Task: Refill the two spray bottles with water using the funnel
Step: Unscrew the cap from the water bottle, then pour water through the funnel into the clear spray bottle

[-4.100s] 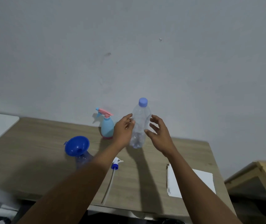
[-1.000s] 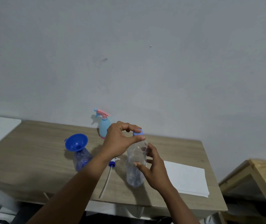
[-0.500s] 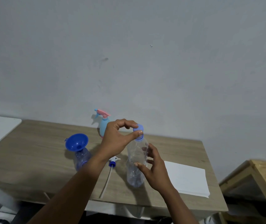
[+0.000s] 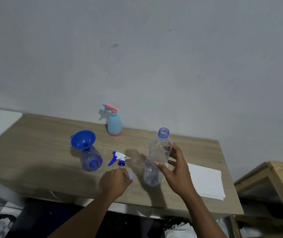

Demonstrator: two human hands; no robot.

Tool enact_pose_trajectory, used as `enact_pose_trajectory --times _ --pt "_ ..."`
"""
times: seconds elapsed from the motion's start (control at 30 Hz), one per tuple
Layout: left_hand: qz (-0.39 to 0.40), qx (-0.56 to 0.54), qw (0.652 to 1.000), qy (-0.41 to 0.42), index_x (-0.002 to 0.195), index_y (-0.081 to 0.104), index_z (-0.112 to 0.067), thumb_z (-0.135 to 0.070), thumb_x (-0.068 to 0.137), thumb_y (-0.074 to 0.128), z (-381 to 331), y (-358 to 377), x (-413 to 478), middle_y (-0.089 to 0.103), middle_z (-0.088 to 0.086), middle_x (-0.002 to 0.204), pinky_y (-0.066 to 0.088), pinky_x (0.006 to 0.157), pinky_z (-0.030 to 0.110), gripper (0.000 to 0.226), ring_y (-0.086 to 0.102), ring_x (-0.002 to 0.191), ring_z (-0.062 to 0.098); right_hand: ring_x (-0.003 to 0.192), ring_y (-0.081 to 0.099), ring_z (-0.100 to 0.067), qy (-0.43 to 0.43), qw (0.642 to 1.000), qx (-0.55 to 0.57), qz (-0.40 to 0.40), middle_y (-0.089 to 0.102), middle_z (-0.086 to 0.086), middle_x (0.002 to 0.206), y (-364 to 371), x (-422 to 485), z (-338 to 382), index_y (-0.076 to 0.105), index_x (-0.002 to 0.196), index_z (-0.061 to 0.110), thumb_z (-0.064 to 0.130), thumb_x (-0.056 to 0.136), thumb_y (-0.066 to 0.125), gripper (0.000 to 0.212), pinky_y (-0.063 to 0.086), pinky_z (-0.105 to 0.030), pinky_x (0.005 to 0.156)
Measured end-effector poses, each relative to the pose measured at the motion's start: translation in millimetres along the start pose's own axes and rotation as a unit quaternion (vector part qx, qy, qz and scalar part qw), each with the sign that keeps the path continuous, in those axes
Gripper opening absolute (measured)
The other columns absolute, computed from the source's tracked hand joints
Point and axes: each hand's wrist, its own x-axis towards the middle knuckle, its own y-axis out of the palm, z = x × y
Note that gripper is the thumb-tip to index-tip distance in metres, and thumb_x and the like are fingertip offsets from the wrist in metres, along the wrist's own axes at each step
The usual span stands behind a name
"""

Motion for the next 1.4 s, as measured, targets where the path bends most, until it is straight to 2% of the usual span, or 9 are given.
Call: enact_pose_trajectory --times 0.2,0.43,0.57,0.7,0.87,0.97,1.1,1.23,1.4 --pt "0.018 0.068 0.997 0.008 0.082 0.068 -0.027 -0.055 0.069 0.065 -4 23 -2 0.072 -0.004 0.084 0.057 0.075 0.032 0.031 0.068 0.086 0.023 0.121 0.058 -0.002 -0.003 1.000 -0.005 0.011 0.054 0.019 0.137 -1 0 0 0.039 0.145 0.031 0.023 0.083 0.081 0.074 0.051 -0.023 0.095" --pt "0.004 0.083 0.996 0.042 0.098 0.069 -0.030 -0.057 0.075 0.070 -3 22 4 0.072 -0.008 0.099 0.052 0.079 0.028 0.036 0.067 0.097 0.018 0.122 0.057 -0.002 -0.008 1.000 -0.003 0.013 0.054 0.019 0.138 2 2 2 0.039 0.144 0.033 0.025 0.084 0.080 0.073 0.052 -0.025 0.096" --pt "-0.084 -0.024 0.995 0.052 0.091 0.072 -0.030 -0.061 0.073 0.074 -3 1 -7 0.073 -0.012 0.086 0.046 0.068 0.024 0.036 0.066 0.081 0.008 0.121 0.057 0.000 -0.017 1.000 -0.003 0.013 0.054 0.024 0.135 5 2 5 0.041 0.143 0.034 0.024 0.084 0.080 0.072 0.053 -0.030 0.097" --pt "-0.188 -0.182 0.964 0.044 0.071 0.066 -0.024 -0.048 0.068 0.086 36 -26 -15 0.066 -0.010 0.063 0.054 0.060 0.028 0.031 0.063 0.059 0.005 0.131 0.051 -0.001 -0.041 0.999 -0.014 0.019 0.052 0.026 0.139 15 6 15 0.036 0.149 0.036 0.028 0.086 0.078 0.076 0.048 -0.035 0.105" --pt "-0.285 -0.255 0.923 0.046 0.083 0.056 -0.023 -0.043 0.060 0.091 95 -80 -7 0.060 -0.004 0.068 0.051 0.054 0.033 0.046 0.056 0.058 0.016 0.124 0.054 0.002 -0.069 0.997 -0.030 0.030 0.050 0.021 0.136 43 25 45 0.024 0.154 0.041 0.027 0.087 0.076 0.086 0.046 -0.021 0.101" --pt "-0.263 -0.320 0.910 0.022 0.106 0.054 -0.024 -0.035 0.057 0.095 108 -121 4 0.061 -0.002 0.097 0.051 0.072 0.031 0.064 0.058 0.084 0.019 0.122 0.053 0.001 -0.096 0.992 -0.071 0.046 0.052 0.015 0.136 60 34 64 0.025 0.153 0.042 0.026 0.089 0.074 0.083 0.043 -0.013 0.098" --pt "-0.172 -0.334 0.923 0.081 0.138 0.047 -0.026 -0.031 0.057 0.096 118 -164 24 0.057 -0.009 0.126 0.048 0.092 0.031 0.095 0.056 0.111 0.013 0.118 0.050 0.004 -0.130 0.976 -0.152 0.088 0.051 0.013 0.128 80 44 87 0.023 0.154 0.043 0.030 0.090 0.073 0.082 0.040 -0.012 0.101" --pt "-0.084 -0.284 0.947 0.127 0.144 0.044 -0.030 -0.055 0.044 0.093 125 -186 41 0.060 -0.010 0.129 0.048 0.100 0.033 0.114 0.056 0.117 0.009 0.114 0.054 -0.009 -0.117 0.949 -0.258 0.138 0.049 0.012 0.125 91 48 104 0.015 0.148 0.060 0.037 0.090 0.070 0.084 0.048 -0.031 0.099" --pt "-0.048 -0.229 0.958 0.167 0.138 0.053 -0.026 -0.071 0.038 0.078 124 -202 49 0.065 -0.013 0.119 0.050 0.101 0.043 0.112 0.062 0.108 0.012 0.114 0.057 -0.014 -0.081 0.913 -0.366 0.163 0.049 0.008 0.128 101 47 120 0.011 0.151 0.056 0.041 0.091 0.068 0.084 0.053 -0.035 0.094"
